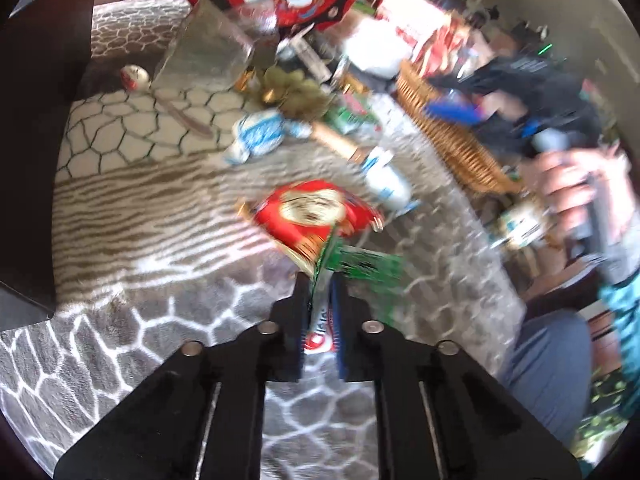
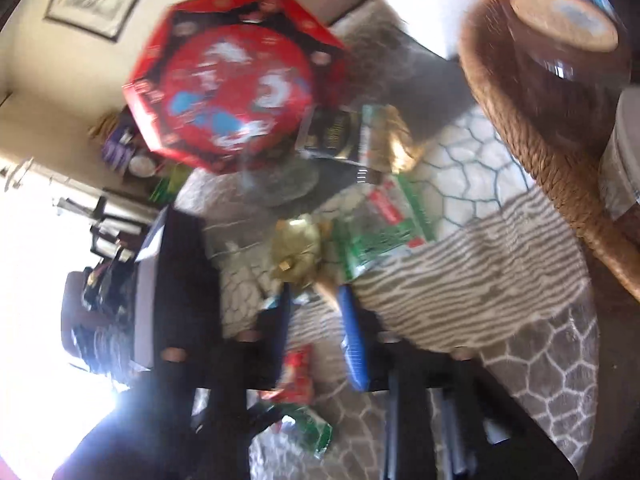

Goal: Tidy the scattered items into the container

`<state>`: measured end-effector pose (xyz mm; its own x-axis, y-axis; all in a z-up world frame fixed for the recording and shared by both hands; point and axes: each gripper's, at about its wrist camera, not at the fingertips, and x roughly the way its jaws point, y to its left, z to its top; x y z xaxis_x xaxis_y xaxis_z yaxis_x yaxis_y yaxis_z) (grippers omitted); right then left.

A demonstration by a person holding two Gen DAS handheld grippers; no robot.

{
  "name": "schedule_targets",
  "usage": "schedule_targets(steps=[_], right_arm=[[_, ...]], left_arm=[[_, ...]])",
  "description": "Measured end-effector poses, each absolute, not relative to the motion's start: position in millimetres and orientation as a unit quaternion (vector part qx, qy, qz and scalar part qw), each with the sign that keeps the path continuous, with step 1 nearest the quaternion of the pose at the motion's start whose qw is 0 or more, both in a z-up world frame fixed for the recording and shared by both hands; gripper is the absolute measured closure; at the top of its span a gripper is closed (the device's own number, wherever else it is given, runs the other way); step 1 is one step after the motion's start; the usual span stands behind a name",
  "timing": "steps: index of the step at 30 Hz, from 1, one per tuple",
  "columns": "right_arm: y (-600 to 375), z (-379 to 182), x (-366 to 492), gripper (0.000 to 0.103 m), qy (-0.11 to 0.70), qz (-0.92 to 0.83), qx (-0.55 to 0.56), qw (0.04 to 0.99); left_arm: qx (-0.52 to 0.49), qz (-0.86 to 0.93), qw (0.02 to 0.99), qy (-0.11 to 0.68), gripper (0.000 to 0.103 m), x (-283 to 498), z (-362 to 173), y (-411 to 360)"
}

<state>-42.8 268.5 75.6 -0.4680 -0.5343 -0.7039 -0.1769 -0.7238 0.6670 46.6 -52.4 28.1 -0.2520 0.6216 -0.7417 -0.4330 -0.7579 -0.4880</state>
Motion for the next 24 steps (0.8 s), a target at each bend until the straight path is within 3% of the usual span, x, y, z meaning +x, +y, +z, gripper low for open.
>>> schedule_targets(steps=[6, 12, 14, 15, 16, 24], right_arm=[[276.8, 9.2, -61.5, 0.067, -0.491, -0.702, 0.512, 0.066], [276.4, -13.1, -70.3, 0.069, -0.559, -0.693, 0.454, 0.022], [272.5, -10.1, -76.4, 0.079, -0.542, -0.711, 0.449, 0.006], [269.1, -7.0, -79.6, 0.094, -0.520, -0.725, 0.452, -0.003], [265.0, -3.7, -83.4, 0.097, -0.496, -0.741, 0.452, -0.002], [247.9, 63.2, -78.7, 0.099, -0.330, -0.835, 0.437, 0.050]], left_arm=[[-0.505, 0.772, 0.339, -0.183, 0.098, 24.7, 32.3, -75.2], [-0.503, 0.759, 0.342, -0.230, 0.098, 15.0, 28.6, -90.8], [-0.501, 0.762, 0.341, -0.229, 0.098, 14.8, 29.9, -90.2], [-0.498, 0.763, 0.342, -0.227, 0.098, 15.6, 31.4, -90.0], [-0.495, 0.764, 0.346, -0.227, 0.098, 15.6, 33.5, -89.6], [-0.480, 0.771, 0.359, -0.215, 0.098, 19.4, 48.2, -88.9]])
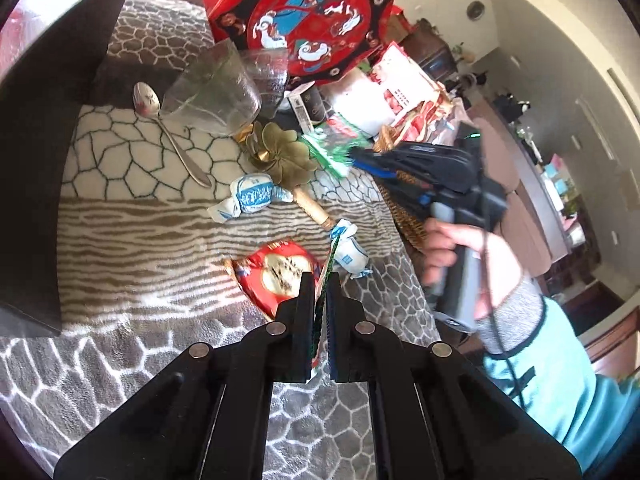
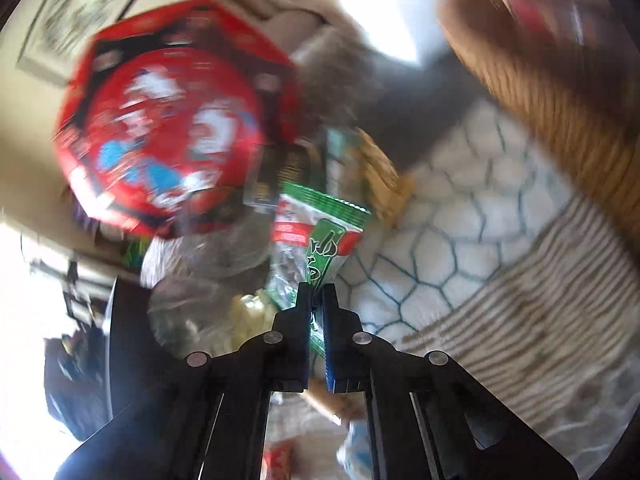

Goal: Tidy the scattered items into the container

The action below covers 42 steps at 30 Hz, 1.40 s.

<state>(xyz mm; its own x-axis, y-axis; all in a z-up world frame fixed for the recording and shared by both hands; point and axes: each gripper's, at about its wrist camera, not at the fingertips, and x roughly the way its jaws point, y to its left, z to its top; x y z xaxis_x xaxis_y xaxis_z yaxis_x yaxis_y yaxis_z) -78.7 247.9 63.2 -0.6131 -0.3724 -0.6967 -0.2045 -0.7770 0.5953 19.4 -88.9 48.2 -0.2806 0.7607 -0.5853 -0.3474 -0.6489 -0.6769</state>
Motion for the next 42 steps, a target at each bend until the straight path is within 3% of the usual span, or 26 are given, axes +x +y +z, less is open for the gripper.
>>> schedule_targets(steps=[11, 20, 28, 35, 42], right_arm=[[199.1, 186.6, -36.3, 0.099, -0.193, -0.864, 0.428, 0.179], [45.3, 237.7, -70.5, 0.099, -0.158, -0.832, 0.430, 0.312], [-160.2, 188.5, -157.2, 0.099, -0.156, -0.749, 0.511, 0.392], [-289.3, 98.5, -208.5, 0.099, -0.122, -0.719, 0.574, 0.372], [-330.4, 49.3, -227.3, 0.095, -0.069, -0.727, 0.600, 0.327]], left_arm=[[-0.430, 0.812, 0.340, -0.200, 0.098, 22.4, 132.2, -123.2], [-0.398, 0.874, 0.215, -0.176, 0.098, -4.2, 234.3, -282.4], [-0.400, 0.895, 0.122, -0.156, 0.098, -41.8, 255.9, -398.4], [-0.444, 0.882, 0.077, -0.142, 0.098, -64.6, 199.8, -435.2], [-0.467, 0.868, 0.071, -0.154, 0.098, -73.8, 153.7, -444.2]])
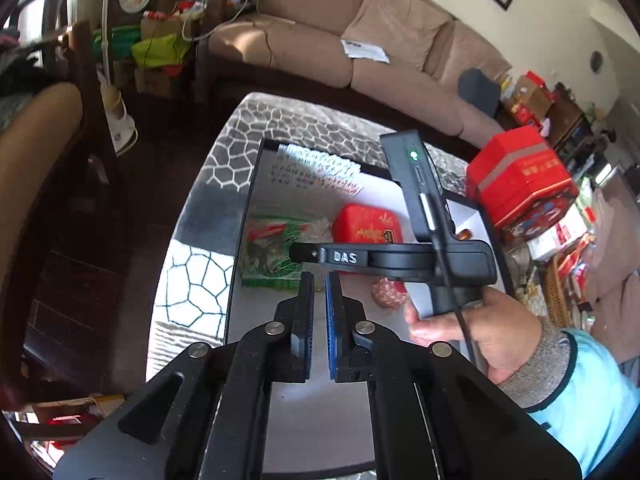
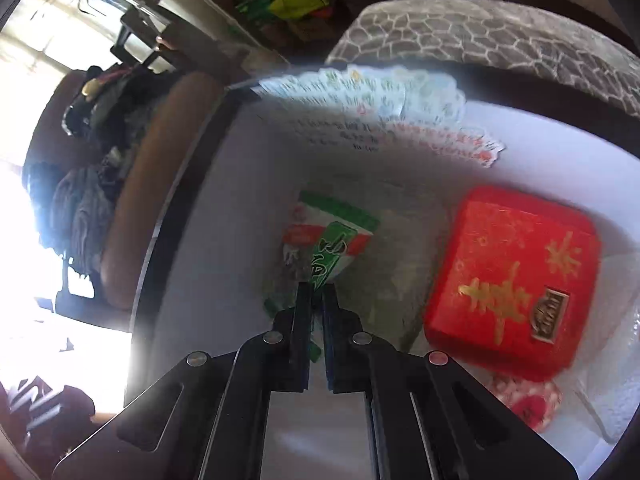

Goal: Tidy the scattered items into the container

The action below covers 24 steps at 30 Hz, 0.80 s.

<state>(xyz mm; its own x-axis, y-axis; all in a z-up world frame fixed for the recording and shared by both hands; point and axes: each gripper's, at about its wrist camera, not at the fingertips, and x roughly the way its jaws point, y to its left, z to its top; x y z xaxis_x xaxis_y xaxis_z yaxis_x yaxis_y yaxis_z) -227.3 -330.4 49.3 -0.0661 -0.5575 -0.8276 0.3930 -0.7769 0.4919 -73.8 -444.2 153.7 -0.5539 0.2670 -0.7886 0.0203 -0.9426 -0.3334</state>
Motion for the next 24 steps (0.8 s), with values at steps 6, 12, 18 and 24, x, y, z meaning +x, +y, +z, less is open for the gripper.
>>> schedule_targets(steps=[6, 12, 18, 24], right_arm=[[-312.1, 69.2, -221.1, 0.077, -0.060, -0.742, 0.592, 0.309], [-253.7, 137.2, -198.6, 0.076, -0.078, -0.753, 0.553, 0.346], [-123.6, 199.5, -127.7, 0.061, -0.043, -0.797, 0.486, 0.357], [18.9, 176.5, -62.7, 0.059, -0.074, -0.818, 0.497, 0.280]], left_arm=[[-0.473, 0.863, 0.070, -0.160, 0.085, -81.4, 147.9, -435.0], [-0.488, 0.856, 0.058, -0.163, 0.078, -81.6, 148.3, -427.0], [-0.452, 0.870, 0.119, -0.155, 0.042, -41.7, 182.9, -367.5], [-0.439, 0.856, 0.233, -0.144, 0.037, 21.9, 197.1, -243.1]])
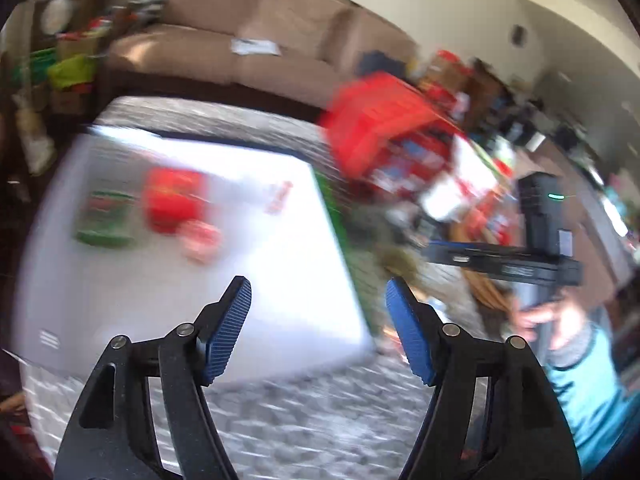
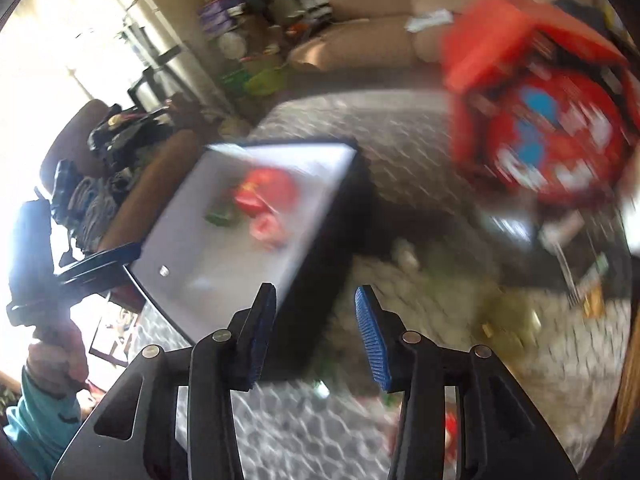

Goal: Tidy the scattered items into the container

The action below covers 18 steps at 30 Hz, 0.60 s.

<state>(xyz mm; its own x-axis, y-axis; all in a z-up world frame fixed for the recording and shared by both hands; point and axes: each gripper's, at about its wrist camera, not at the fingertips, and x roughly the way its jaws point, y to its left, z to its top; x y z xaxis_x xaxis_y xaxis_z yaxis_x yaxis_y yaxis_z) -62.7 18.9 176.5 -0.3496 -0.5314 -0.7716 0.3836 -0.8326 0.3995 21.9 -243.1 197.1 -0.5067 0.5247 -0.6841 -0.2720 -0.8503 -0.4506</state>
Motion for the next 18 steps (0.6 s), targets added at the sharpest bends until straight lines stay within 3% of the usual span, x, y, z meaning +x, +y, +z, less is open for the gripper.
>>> schedule_targets(steps=[3, 7, 9, 13, 18], right_arm=[[47.6, 136.3, -49.1, 0.059, -0.104, -0.800, 0.528, 0.264], [42.7, 93.0, -30.9, 0.059, -0.052, -0.796, 0.541, 0.265], [34.1, 78.2, -20.6, 0.059, -0.005, -0.802, 0.533, 0.272], [10.3, 64.4, -1.1, 0.042, 0.123, -0.810, 0.490, 0.297], [-17.8, 46.8, 5.6, 0.041, 0.234, -0.783, 0.465, 0.340]], left_arm=[[-0.456, 0.844, 0.256, -0.119, 0.038, 48.5, 179.7, -183.7], [-0.493, 0.826, 0.255, -0.105, 0.038, 69.5, 142.6, -139.1], [-0.502, 0.827, 0.237, -0.093, 0.038, 74.3, 125.8, -129.6], [-0.487, 0.849, 0.196, -0.066, 0.038, 77.7, 110.2, -126.4], [-0.489, 0.848, 0.184, -0.086, 0.037, 77.4, 99.9, -129.2]])
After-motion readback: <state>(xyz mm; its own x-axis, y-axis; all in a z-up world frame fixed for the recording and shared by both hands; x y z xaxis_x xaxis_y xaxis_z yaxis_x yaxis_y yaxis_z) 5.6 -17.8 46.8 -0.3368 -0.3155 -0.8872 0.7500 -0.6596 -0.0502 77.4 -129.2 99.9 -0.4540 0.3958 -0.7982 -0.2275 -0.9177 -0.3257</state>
